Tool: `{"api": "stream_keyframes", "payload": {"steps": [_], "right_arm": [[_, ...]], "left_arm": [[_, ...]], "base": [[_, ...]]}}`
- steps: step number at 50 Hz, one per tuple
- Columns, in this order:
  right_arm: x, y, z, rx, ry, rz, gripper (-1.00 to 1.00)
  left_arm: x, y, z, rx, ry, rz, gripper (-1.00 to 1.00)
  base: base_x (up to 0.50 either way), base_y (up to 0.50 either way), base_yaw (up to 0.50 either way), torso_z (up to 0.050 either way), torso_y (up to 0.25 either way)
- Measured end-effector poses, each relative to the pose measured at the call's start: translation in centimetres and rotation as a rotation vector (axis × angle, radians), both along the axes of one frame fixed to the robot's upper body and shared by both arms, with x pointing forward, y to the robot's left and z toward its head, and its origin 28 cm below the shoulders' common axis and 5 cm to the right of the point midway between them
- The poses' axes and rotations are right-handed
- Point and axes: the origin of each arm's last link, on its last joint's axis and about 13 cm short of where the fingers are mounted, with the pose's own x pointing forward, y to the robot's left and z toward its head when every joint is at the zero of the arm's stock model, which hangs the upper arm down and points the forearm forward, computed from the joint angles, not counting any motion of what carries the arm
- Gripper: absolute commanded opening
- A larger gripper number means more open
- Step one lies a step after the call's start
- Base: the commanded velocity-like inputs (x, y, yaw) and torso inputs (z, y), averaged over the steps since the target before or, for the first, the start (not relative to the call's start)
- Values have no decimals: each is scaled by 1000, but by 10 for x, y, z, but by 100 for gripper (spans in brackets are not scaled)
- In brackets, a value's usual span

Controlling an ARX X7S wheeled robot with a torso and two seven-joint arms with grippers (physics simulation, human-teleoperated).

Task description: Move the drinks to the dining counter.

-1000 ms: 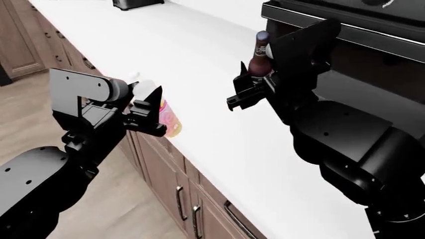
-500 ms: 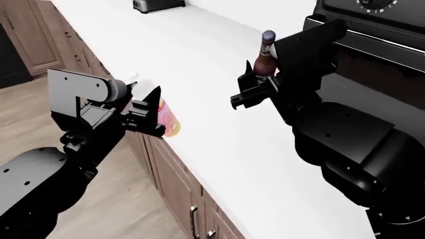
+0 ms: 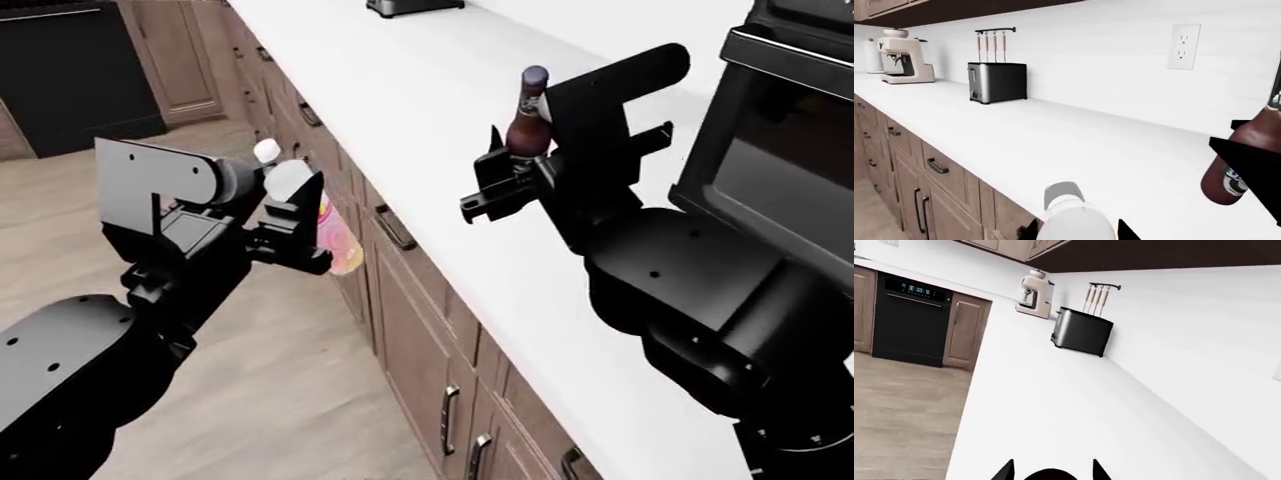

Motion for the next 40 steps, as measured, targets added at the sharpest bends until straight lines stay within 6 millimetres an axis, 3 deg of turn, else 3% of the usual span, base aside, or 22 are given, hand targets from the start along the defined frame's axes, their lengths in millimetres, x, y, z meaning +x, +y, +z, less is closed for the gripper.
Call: {"api": "stream_keyframes", "payload": {"steps": [40], "right_arm": [[-1,2,-1,-10,9,28,-100]], "left_arm": [[0,1,-1,-1,-1,1,-100]], "base": [[0,0,500,1,1]]}}
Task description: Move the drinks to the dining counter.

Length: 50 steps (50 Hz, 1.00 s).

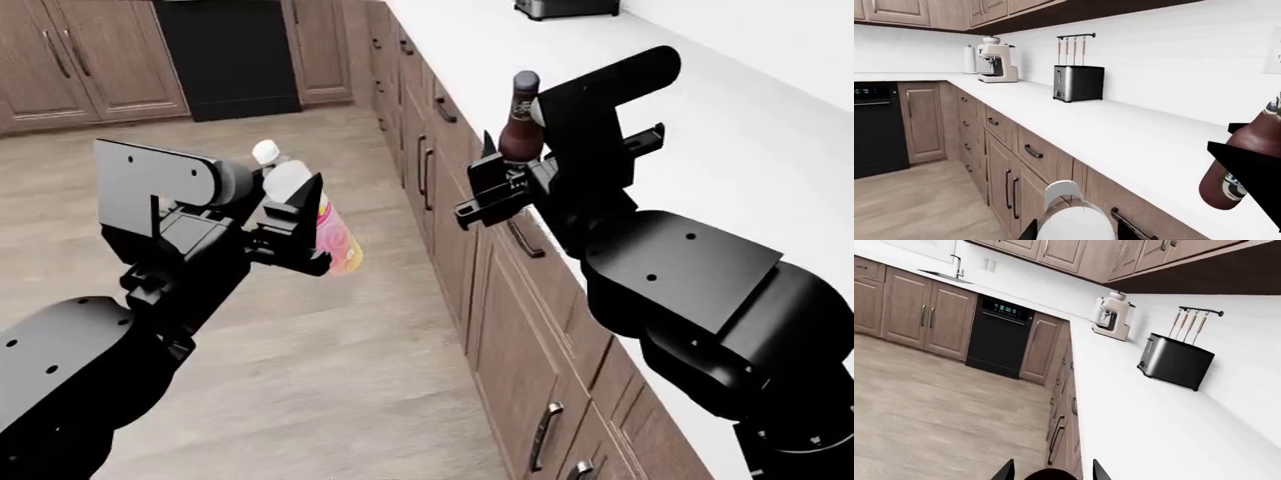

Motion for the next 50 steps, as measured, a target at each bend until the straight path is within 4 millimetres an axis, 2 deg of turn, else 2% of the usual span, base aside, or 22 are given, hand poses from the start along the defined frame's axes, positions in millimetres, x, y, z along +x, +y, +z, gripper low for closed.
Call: {"api": "stream_keyframes", "payload": {"steps": [6,15,50], "right_arm": [[0,0,0,4,0,3,-100],[-1,0,0,20,1,5,-100],[-1,1,-1,7,27,11,-100]], "left_arm": [[0,0,0,0,-1,-1,-100],[0,1,-1,0,0,5,-100],[-1,1,0,-3,0,-3,-100]], "base": [[0,0,488,0,0],[0,0,22,0,1],[10,127,500,1,1]]}}
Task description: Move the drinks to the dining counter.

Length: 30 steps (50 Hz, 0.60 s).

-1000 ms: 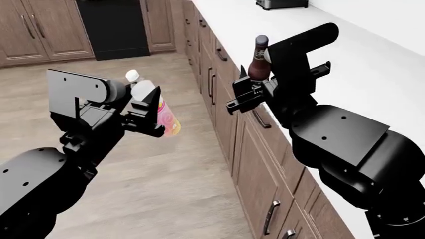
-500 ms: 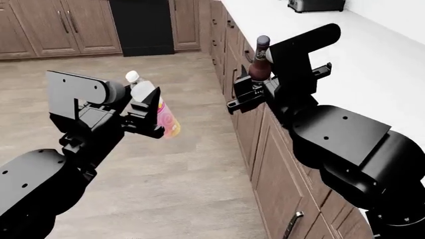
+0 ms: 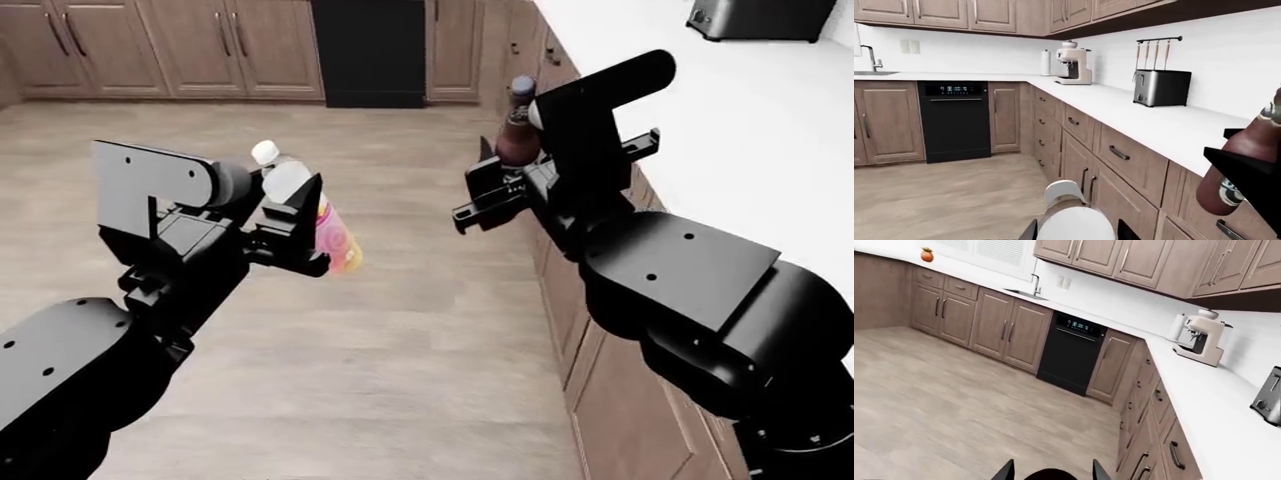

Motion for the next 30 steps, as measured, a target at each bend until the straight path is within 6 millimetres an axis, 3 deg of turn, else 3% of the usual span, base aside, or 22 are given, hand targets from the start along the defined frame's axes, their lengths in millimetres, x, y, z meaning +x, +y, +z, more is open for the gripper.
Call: {"api": "stream_keyframes", "payload": {"steps": [30], "right_arm": [[-1,1,-1,-4,9,14,-100]], "left_arm": [[-1,0,1,2,-2,-1,-100]], "base": [[-16,128,500,0,1]]}}
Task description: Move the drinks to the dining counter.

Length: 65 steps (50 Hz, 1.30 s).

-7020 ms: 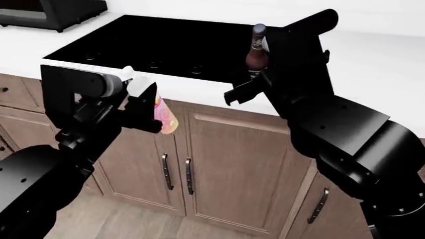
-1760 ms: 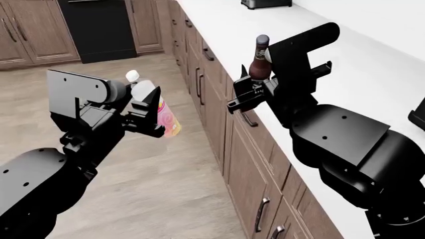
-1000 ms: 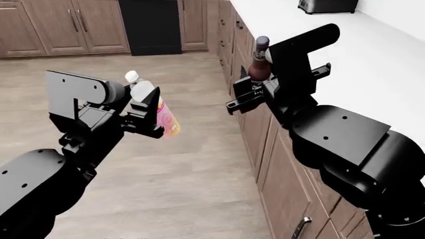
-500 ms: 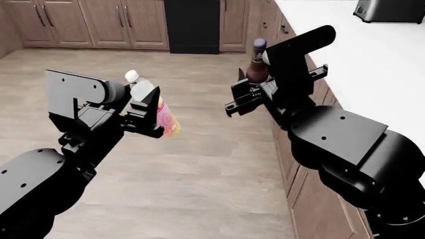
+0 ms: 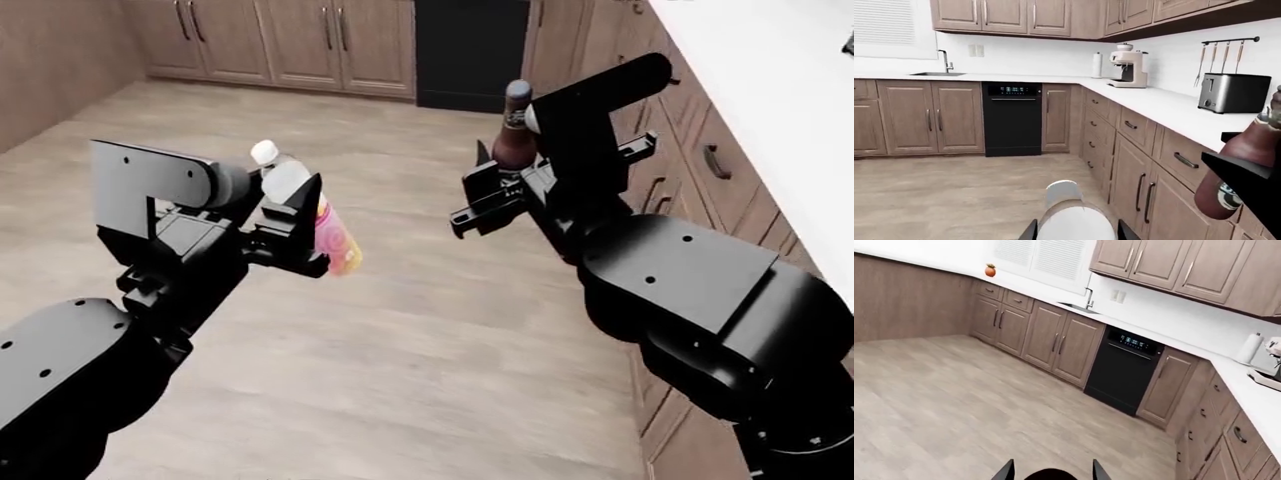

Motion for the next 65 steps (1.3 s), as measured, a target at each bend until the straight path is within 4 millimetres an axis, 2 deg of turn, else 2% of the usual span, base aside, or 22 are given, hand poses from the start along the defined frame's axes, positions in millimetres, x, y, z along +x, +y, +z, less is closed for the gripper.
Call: {"api": "stream_keyframes", "payload": {"steps": [65], "right_arm": [[-1,2,-1,-17,13,26,-100]], "left_arm": [[-1,0,0,1,-4,-3,-100]], "base": [[-52,117,500,0,1]]}}
